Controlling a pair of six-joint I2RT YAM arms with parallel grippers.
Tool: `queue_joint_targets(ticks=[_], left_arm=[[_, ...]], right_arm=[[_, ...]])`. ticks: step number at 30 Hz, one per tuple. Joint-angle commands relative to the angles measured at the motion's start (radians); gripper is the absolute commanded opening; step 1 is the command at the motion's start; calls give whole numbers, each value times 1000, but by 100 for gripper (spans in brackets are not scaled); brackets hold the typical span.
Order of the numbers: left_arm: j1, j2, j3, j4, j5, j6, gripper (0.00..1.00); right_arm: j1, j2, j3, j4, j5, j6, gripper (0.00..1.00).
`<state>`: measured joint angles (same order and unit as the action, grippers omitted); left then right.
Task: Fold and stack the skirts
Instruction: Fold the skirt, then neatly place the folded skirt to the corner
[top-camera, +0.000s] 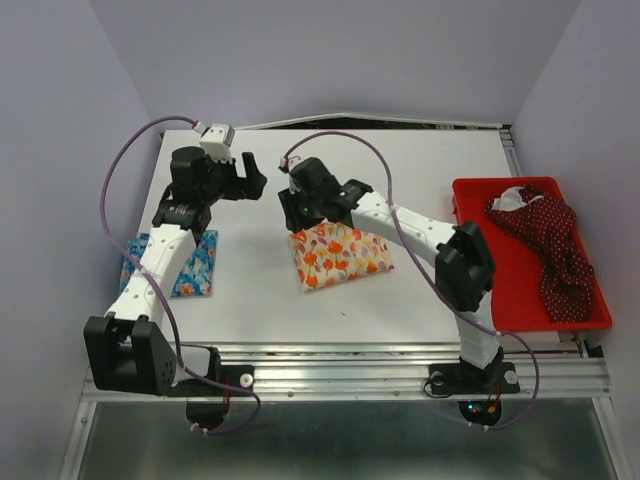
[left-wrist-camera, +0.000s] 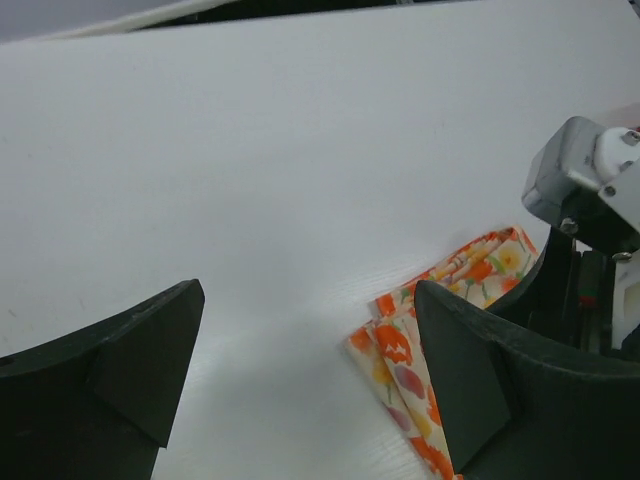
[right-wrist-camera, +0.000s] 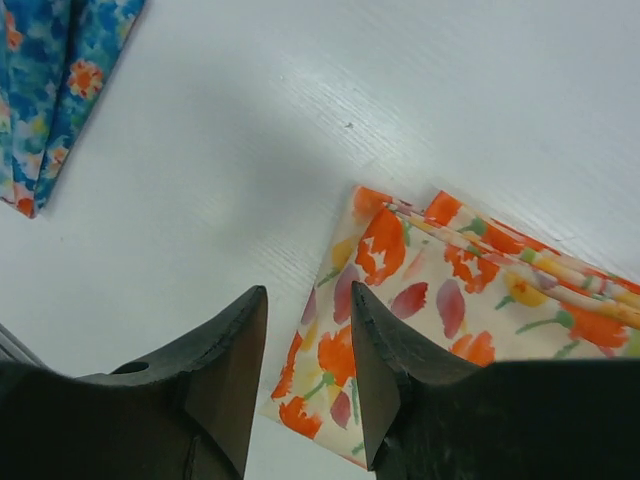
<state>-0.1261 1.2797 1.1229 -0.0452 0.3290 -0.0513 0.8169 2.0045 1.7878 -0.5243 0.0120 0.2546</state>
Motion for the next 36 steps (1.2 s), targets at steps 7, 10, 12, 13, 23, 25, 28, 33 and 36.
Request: queue_joint_targets(ticks=[7,10,12,13,23,25,28,33,36], left_arm=[[77,-135,-268,73,-2,-186,98],[80,-152,-320,103,-19,-215,99],[80,-160,-351,110,-50,-237,99],[80,-170,-360,113,-57,-248,99],[80,-198,-430,131,-31,-278,99],[80,-194,-425,133,-34,-280,99],[80,-191,-426,134,-47,-285,99],[80,-191,-437,140,-58,-292,99],[80,-189,-439,145,-61,-295,99]], right_arm=[[56,247,229,-209,161,23,47],[65,289,251,-218,160,21,47],[65,309,252,-224,166,18,47],[65,330,257,-230,170,15,47],[65,301,262,-241,189,14,57],[74,266,263,-241,206,14,58],[84,243,263,-244,223,32,63],[93,247,280,-252,241,40,64],[102,261,303,-258,241,43,64]])
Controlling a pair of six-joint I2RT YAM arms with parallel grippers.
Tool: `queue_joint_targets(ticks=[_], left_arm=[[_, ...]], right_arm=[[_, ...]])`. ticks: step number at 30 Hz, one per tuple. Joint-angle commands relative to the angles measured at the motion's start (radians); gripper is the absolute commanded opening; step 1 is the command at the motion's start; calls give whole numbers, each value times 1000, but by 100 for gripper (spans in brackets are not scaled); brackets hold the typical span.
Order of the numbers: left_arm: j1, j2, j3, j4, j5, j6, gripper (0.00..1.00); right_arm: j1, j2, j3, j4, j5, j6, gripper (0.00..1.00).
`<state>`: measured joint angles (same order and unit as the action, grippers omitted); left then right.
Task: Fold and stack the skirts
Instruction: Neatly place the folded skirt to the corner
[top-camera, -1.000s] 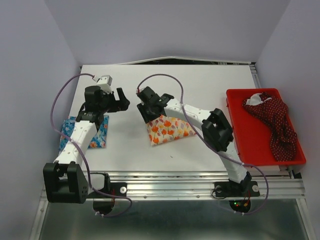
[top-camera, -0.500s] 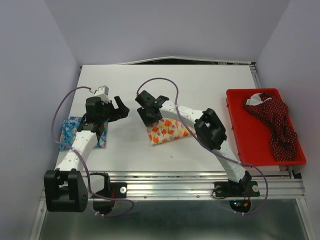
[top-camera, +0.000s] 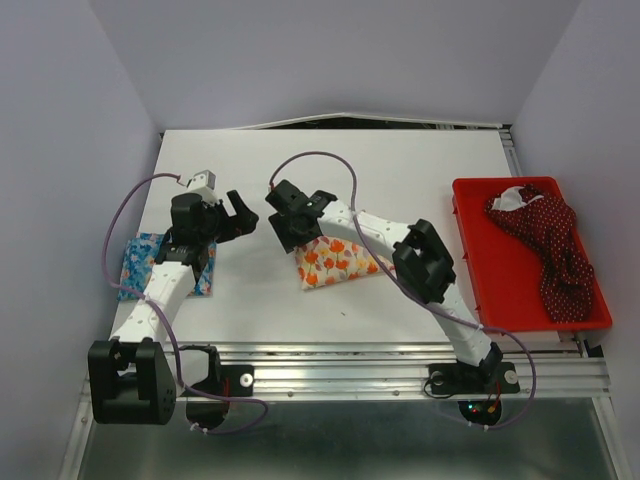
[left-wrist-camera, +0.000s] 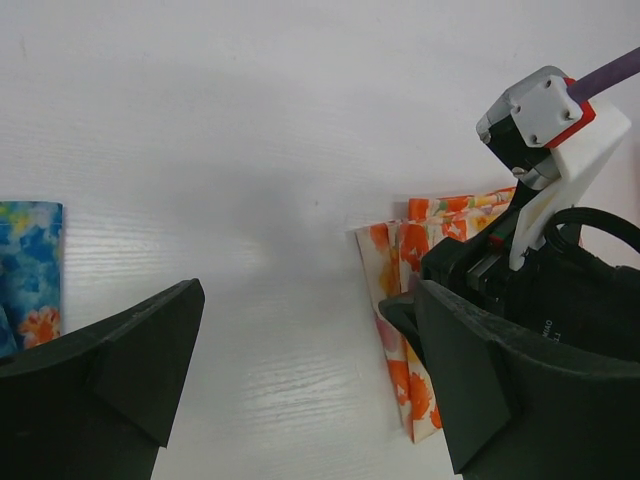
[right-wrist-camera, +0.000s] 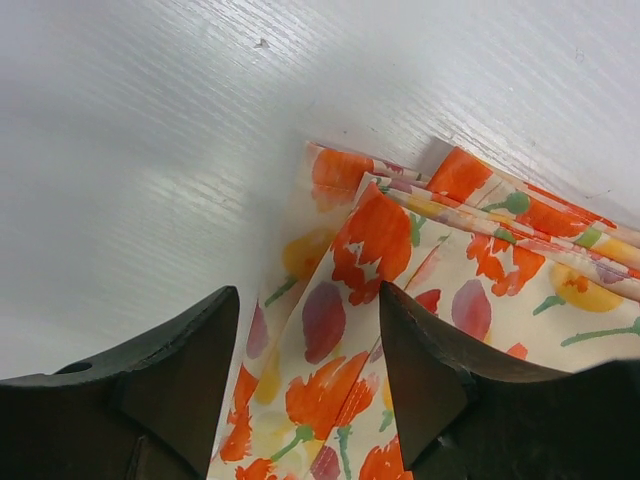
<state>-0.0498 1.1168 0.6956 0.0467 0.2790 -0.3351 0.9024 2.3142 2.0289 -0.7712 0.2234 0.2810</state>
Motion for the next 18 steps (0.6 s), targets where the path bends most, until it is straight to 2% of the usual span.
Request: queue_joint_targets(ticks=[1,11,15,18], left_arm=[[4,-25,-11,54,-11,-13,99],[4,-29,-21,56,-17,-15,99],[4,-38,-31,55,-11,-19,99],[4,-41,-36,45,2,-28,99]], right_arm=[[16,-36,73,-13,31,17,63],[16,91,86,-30,10,24,59],[16,137,102,-31,1,32,54],[16,146,113,-31,-7,34,43]])
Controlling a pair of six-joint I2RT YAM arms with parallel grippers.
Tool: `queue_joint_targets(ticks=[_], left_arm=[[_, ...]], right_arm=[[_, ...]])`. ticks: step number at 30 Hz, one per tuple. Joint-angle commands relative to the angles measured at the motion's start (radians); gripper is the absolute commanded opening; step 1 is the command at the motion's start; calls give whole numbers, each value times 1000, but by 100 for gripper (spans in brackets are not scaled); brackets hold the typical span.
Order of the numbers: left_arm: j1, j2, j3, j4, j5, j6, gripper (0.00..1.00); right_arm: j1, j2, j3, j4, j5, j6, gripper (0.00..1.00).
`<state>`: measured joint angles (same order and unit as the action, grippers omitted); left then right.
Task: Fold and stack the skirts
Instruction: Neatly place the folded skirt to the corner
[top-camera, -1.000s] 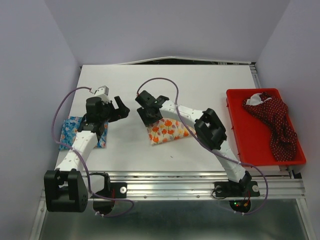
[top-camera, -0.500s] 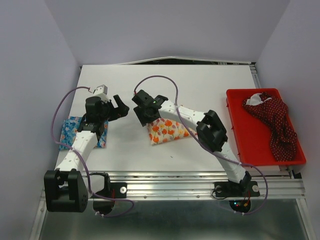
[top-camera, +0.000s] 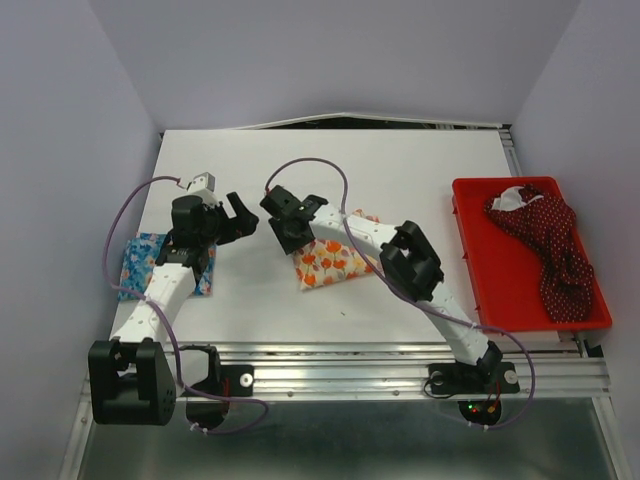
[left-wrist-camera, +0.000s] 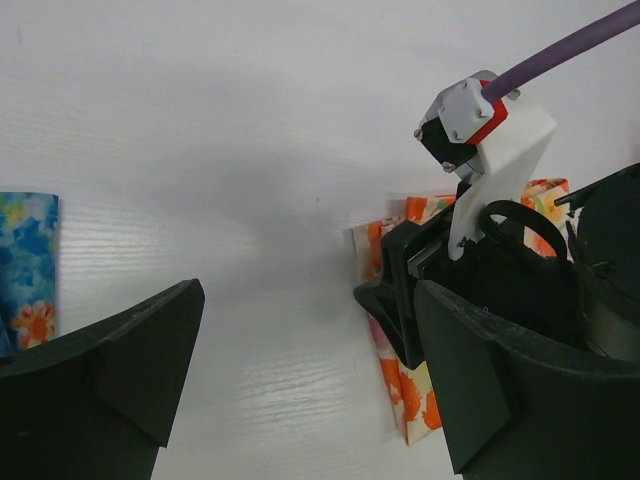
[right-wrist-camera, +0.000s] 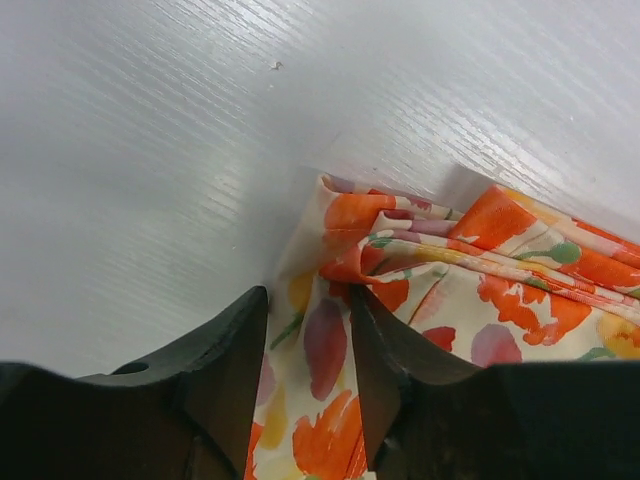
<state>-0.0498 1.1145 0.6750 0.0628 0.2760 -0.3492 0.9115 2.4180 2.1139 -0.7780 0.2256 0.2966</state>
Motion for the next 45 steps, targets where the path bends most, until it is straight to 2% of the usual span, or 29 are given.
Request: queue_joint_targets(ticks=[1,4,5,7,8,11,12,15,20,28,38,42,45], left_arm=[[4,-41,-18,28,14,-19,99],[5,-41,-22,25,63,-31,99],[5,-39,-23,28,78,-31,99],[5,-35,-31,35,146,-14,99],[5,-35,-38,43,190,-8,99],[7,-32,-51,67,293,36,99],[7,-24,-60,78,377,41,99],[7,-5,-83,141,484,12,99],[-18,91,-88,245,557,-39,99],[-133,289,6,281,540,-30,99],[-180,413,37,387,520,-109,98],[-193,458,26,422,477,-165,96],[-196,498,15,453,457,-195,90]], right_arm=[[7,41,32,-24,-20,21,37],[-28,44,55,-26,-46,22,23],[-37,41,73,-27,-74,27,13],[-55,33,90,-27,-107,38,3],[-78,18,104,-26,-141,44,1],[-120,-11,116,-9,-216,67,0],[-132,-40,109,-3,-262,78,1],[-173,-92,58,61,-365,119,0],[-197,-163,24,134,-471,168,0],[-206,-175,-9,149,-535,210,0],[-206,-188,-43,175,-591,259,0],[-206,-191,-42,190,-589,283,0],[-206,-189,-28,200,-598,303,1]])
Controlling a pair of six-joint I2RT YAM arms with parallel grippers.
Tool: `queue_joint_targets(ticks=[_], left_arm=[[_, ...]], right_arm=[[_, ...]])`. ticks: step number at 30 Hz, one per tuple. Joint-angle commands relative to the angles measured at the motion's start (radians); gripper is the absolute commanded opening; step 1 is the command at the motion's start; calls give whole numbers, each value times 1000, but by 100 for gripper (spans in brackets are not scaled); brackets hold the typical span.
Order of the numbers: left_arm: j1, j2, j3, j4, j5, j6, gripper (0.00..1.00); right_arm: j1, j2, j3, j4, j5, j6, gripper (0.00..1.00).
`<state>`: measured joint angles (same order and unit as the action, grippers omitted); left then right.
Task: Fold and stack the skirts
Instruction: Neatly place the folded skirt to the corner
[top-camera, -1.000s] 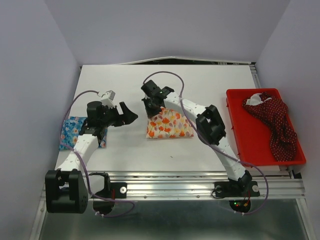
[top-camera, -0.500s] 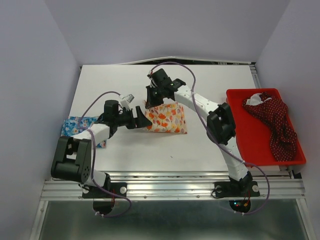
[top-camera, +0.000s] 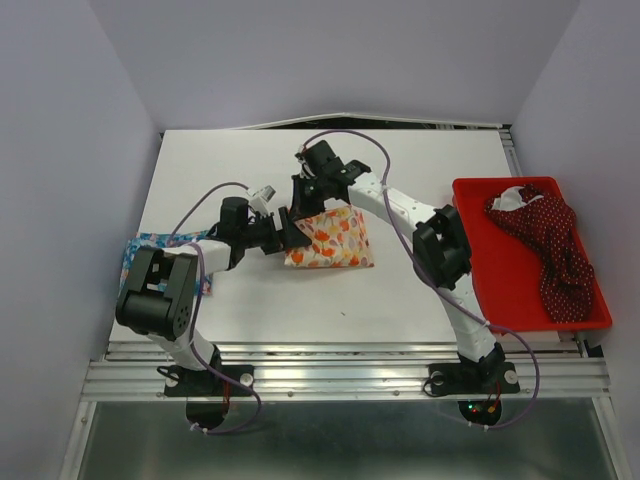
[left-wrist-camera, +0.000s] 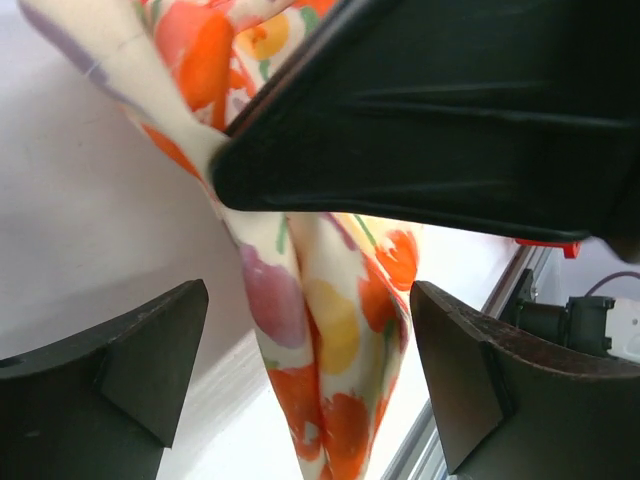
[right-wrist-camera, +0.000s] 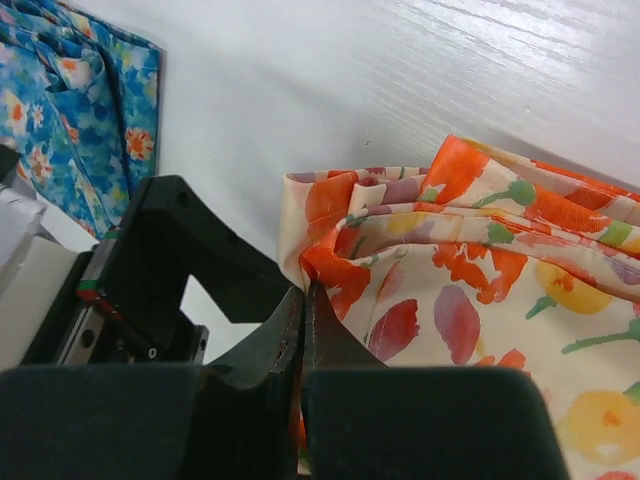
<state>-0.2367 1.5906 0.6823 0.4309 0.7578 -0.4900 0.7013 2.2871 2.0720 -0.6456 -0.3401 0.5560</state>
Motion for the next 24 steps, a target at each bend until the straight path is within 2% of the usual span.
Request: queue_joint_targets(ticks=[1,5,7,8,9,11,12,13,15,17,18,24], left_arm=[[-9,28,10,91,-29,-58,88],[-9,49,22,121,-52,-81,80],[-9,64,36,127,-49,-75,70],[-9,69,42,124,-51,-64,64],[-7,72,49,103,-61,-52,52],[-6,65,83,-1,-83,14,39],[-6,54,118,-55,-118,46,27],[-6,28,137,-163,-136,83,22],[-6,-7,167,-263,-184,200,12],[-7,-56,223,-438,-212,286,6],[-7,-98,250,-502,-257,366,0],[-7,-205,345,-852,-422,600,0]], right_arm=[[4,-60,14,69,-36,50,0],[4,-74,-18,89,-65,79,0],[4,-83,-42,95,-86,97,0],[4,-86,-47,101,-103,107,0],[4,-89,-52,103,-106,105,1],[4,-97,-50,103,-100,98,1],[-6,-101,-49,104,-96,90,9],[-6,-113,-47,101,-91,81,36],[-29,-130,-52,101,-80,59,68],[-66,-170,-75,100,-48,39,100],[-78,-181,-78,95,-18,6,100],[-193,-261,-108,69,27,-76,100]])
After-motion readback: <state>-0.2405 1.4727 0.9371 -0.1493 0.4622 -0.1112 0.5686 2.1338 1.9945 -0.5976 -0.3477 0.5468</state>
